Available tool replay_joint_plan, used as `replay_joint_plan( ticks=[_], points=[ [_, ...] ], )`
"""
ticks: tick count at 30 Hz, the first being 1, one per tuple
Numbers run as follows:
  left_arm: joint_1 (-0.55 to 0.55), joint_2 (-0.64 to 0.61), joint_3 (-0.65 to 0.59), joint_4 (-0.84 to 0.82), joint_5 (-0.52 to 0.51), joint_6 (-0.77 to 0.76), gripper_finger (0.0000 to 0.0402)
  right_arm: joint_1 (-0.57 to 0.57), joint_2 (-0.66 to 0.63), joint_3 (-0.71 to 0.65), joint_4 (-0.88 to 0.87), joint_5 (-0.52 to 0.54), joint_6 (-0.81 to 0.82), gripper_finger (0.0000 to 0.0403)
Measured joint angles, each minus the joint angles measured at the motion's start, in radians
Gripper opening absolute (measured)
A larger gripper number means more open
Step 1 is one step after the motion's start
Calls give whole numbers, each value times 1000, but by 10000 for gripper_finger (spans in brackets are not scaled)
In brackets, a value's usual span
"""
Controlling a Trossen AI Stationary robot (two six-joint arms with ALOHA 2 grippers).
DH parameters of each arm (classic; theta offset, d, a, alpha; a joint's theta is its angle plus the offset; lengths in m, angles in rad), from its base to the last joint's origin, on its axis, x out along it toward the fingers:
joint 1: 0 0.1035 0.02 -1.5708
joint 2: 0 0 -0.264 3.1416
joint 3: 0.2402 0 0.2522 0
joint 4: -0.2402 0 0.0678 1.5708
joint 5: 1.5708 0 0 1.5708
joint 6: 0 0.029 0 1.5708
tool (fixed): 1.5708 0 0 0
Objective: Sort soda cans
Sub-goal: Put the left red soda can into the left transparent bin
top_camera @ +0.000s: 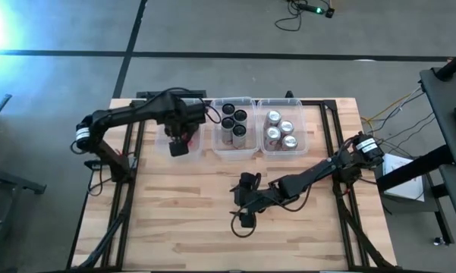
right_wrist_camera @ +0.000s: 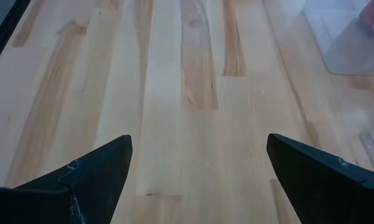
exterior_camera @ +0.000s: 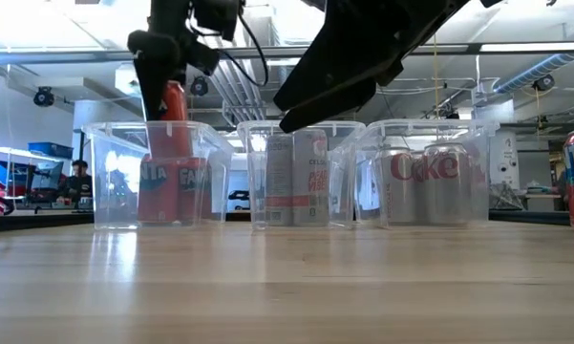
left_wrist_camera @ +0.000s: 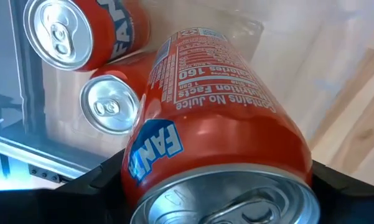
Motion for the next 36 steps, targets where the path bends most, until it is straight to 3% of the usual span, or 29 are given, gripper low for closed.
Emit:
replay_joint_plan(
  ticks=[6, 36],
  points=[
    [46, 57, -1, 11, 42, 28, 275, 0, 0, 0, 0, 0, 5, 368],
    [63, 267, -1, 88, 23, 184, 275, -6, 0, -32, 0, 0, -8, 368]
  ],
)
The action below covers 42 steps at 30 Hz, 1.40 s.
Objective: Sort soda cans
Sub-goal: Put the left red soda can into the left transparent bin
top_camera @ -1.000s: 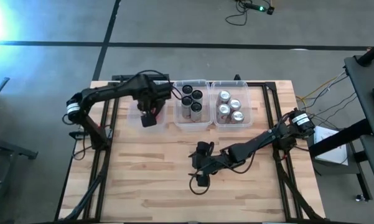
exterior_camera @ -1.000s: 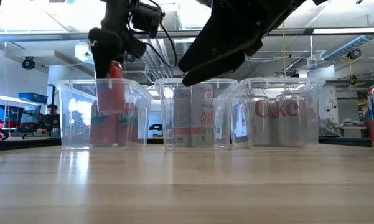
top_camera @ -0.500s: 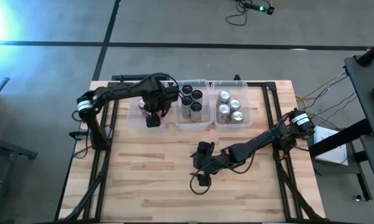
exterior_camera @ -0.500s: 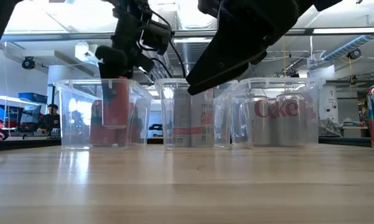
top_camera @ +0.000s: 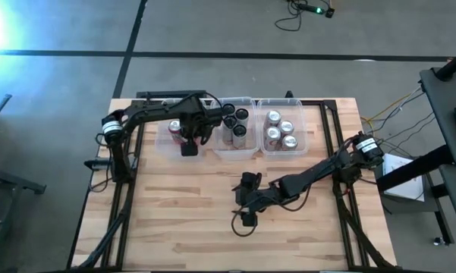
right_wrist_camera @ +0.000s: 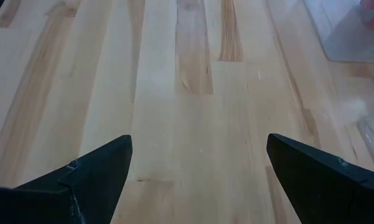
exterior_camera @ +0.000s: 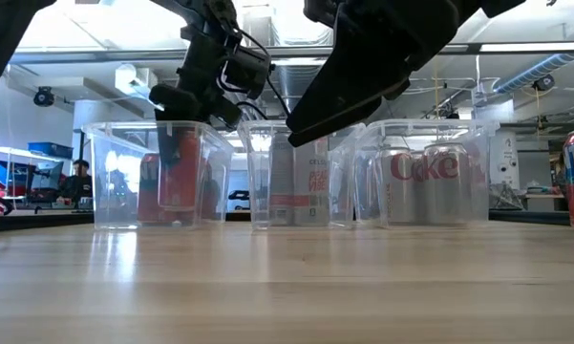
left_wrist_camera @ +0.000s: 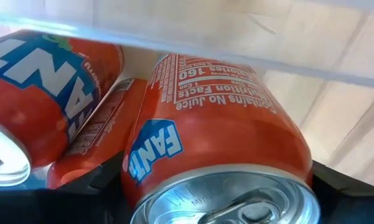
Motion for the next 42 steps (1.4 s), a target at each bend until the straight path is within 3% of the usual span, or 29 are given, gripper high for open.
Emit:
replay_joint_plan(
  ticks=[25, 42],
  points=[
    [12, -4, 0, 3, 32, 13, 284, 0, 0, -6, -1, 0, 0, 368],
    [13, -10, -2, -9, 51, -3, 316, 0, 0, -14, -1, 0, 0, 368]
  ],
)
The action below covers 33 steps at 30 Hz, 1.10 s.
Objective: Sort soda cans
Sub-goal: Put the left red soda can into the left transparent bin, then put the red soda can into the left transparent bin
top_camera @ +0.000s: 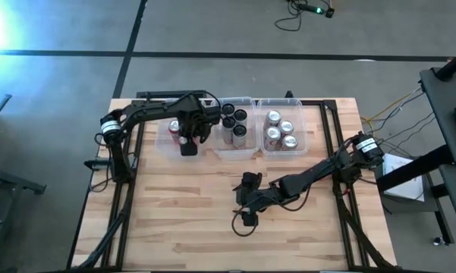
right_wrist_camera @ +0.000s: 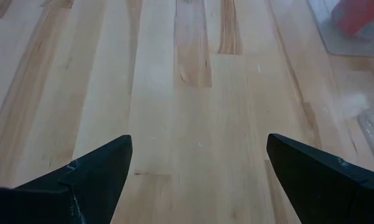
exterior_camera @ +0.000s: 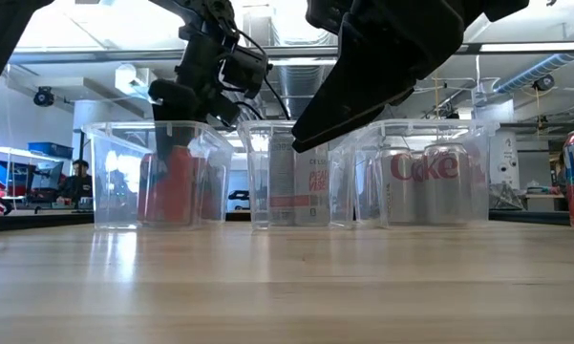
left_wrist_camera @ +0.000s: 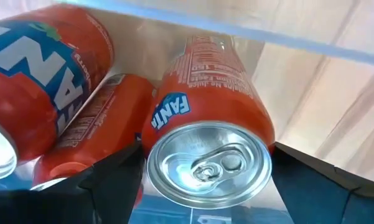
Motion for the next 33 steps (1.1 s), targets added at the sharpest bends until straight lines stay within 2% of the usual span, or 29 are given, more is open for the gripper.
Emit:
replay_joint_plan(
  ticks=[7, 11, 18, 22, 27, 30, 33],
  points=[
    [0, -20, 0, -40, 0, -35, 317, 0, 0, 0, 1, 1, -2, 368],
    [0, -65, 30, -79, 1, -64, 317, 0, 0, 0, 8, 35, -11, 368],
    [-13, -243, 81, -32, 6, -159, 317, 2, -2, 10, 6, 90, -33, 368],
    [-66, -422, 52, 97, 13, -221, 317, 27, -6, 35, -9, 263, -75, 368],
    [-191, -669, -66, 410, 7, -291, 317, 72, -22, 80, -92, 434, -109, 368],
    [-289, -796, -186, 630, 5, -298, 317, 90, -67, 120, -154, 489, -111, 368],
    [-369, -893, -330, 852, 3, -275, 317, 93, -132, 158, -230, 499, -162, 368]
  ],
)
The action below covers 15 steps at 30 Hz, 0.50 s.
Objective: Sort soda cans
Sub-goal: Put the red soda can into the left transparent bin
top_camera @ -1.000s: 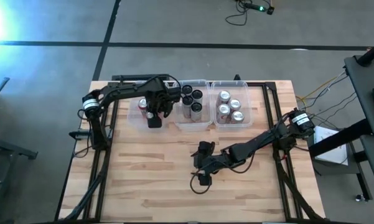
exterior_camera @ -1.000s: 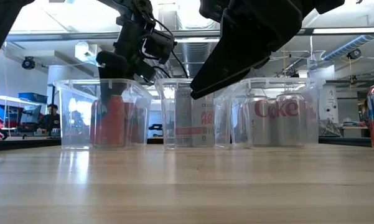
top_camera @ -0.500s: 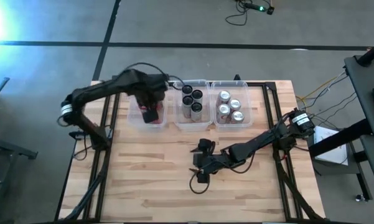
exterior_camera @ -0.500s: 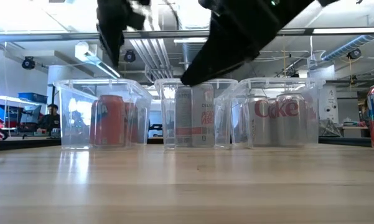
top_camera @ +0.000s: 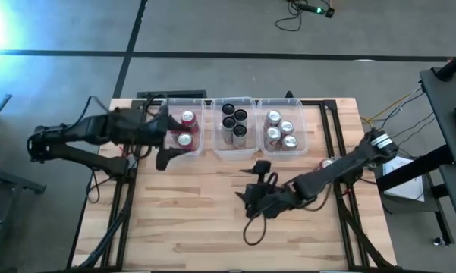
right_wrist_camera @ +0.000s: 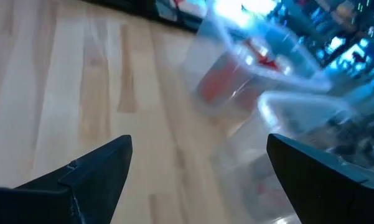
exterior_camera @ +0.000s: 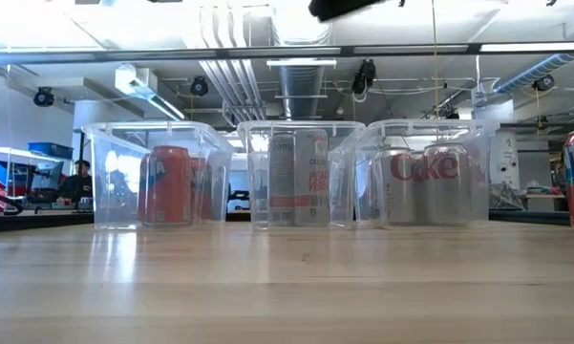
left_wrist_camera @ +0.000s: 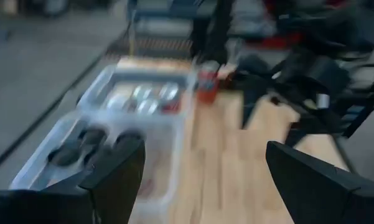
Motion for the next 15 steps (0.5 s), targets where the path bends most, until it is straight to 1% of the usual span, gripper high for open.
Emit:
replay_joint_plan(
  ticks=[3, 5, 7, 9, 13, 15],
  points=[
    [-49, -66, -133, 177, 0, 34, 317, -4, -81, 61, -169, -6, -19, 368],
    [-71, -92, -217, 269, 12, 73, 317, -15, -140, 122, -353, -34, 24, 368],
    [-86, -108, -297, 359, 36, 104, 317, -41, -193, 184, -558, -145, 105, 368],
    [-94, -110, -371, 484, 57, 112, 317, -78, -240, 231, -745, -254, 212, 368],
    [-100, -95, -488, 715, 61, 114, 318, -149, -335, 254, -1017, -328, 391, 368],
    [-101, -81, -535, 791, 81, 115, 318, -188, -374, 247, -1131, -392, 499, 368]
  ],
)
